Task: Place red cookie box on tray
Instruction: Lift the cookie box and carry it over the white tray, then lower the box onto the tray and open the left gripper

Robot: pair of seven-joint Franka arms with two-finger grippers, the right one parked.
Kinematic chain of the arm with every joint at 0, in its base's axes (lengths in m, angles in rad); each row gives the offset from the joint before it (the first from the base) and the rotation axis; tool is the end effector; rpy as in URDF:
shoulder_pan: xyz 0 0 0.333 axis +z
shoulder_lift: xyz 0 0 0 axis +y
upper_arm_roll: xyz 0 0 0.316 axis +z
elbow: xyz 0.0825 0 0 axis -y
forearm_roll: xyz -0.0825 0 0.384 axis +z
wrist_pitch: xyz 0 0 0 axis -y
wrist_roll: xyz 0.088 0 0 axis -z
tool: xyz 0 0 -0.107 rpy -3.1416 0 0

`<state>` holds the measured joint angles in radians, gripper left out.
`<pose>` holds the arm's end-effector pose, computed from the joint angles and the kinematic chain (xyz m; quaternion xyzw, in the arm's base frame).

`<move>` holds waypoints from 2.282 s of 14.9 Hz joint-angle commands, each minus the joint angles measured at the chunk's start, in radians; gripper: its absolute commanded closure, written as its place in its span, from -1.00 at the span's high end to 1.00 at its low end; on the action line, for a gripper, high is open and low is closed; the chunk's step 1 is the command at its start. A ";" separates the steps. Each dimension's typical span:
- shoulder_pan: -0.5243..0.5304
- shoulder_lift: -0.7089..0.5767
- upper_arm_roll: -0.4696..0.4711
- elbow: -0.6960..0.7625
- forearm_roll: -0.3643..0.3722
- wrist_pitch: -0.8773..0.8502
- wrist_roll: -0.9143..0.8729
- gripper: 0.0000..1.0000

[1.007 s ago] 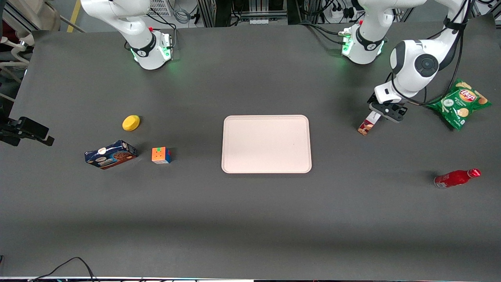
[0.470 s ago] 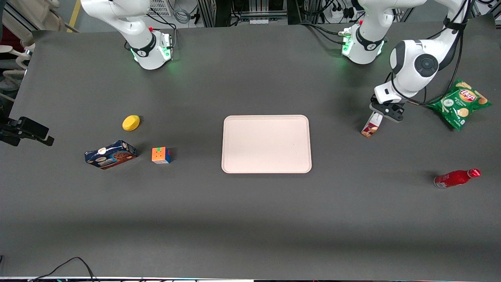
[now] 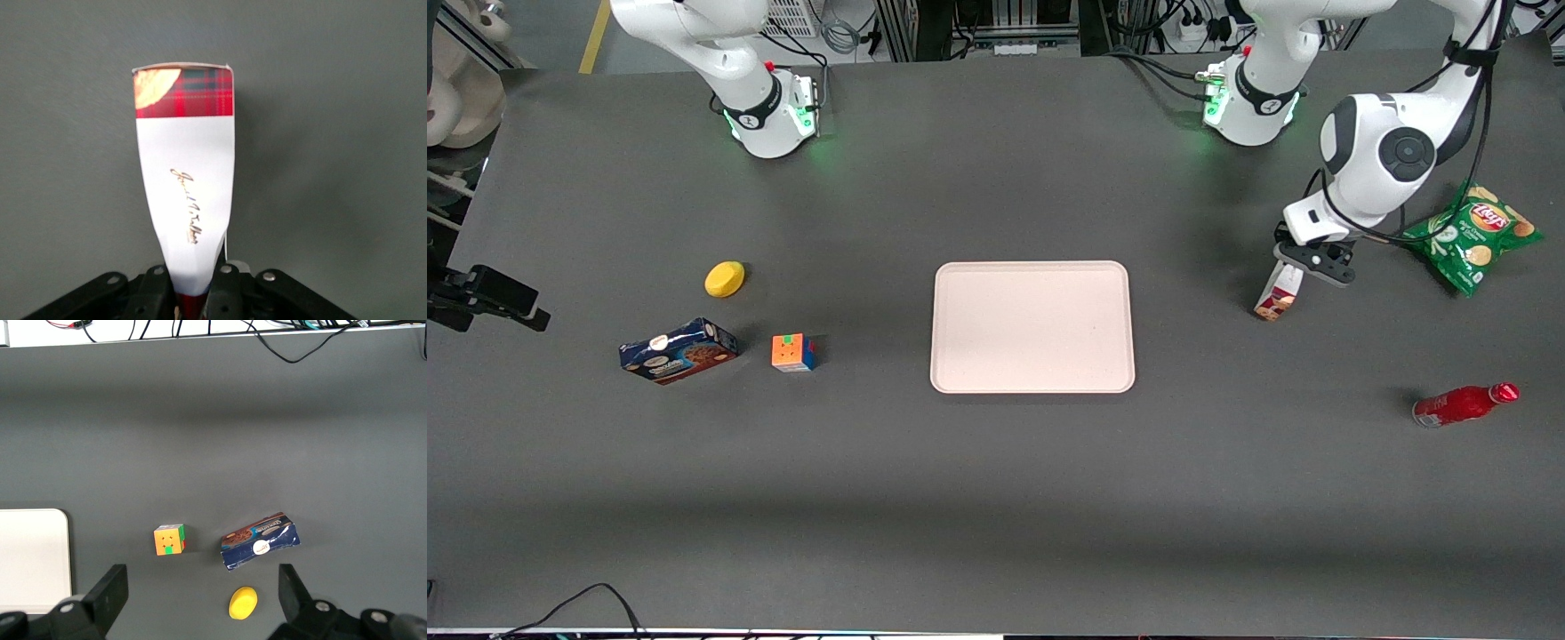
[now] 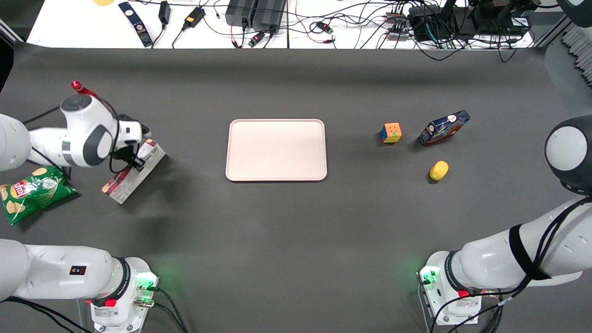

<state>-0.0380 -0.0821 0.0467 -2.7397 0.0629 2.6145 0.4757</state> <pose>0.3913 0.0016 0.2425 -0.9658 0.2581 0.0241 0.0078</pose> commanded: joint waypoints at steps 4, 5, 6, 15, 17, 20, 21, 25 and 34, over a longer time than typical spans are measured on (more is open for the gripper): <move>-0.072 -0.057 -0.086 0.371 -0.110 -0.440 -0.227 -1.00; -0.074 -0.056 -0.117 0.417 -0.110 -0.473 -0.297 -1.00; -0.074 -0.050 -0.160 0.464 -0.110 -0.494 -0.368 -1.00; -0.083 0.251 -0.517 0.770 -0.022 -0.441 -1.035 -1.00; -0.114 0.318 -0.528 0.744 0.035 -0.365 -1.104 -1.00; -0.126 0.369 -0.528 0.635 0.084 -0.191 -1.157 -1.00; -0.128 0.387 -0.527 0.617 0.089 -0.144 -1.158 -1.00; -0.129 0.465 -0.522 0.612 0.148 -0.067 -1.206 -1.00; -0.128 0.524 -0.510 0.632 0.250 -0.063 -1.289 -1.00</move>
<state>-0.1571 0.4301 -0.4744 -2.1241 0.2867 2.5470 -0.7819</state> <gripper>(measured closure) 0.811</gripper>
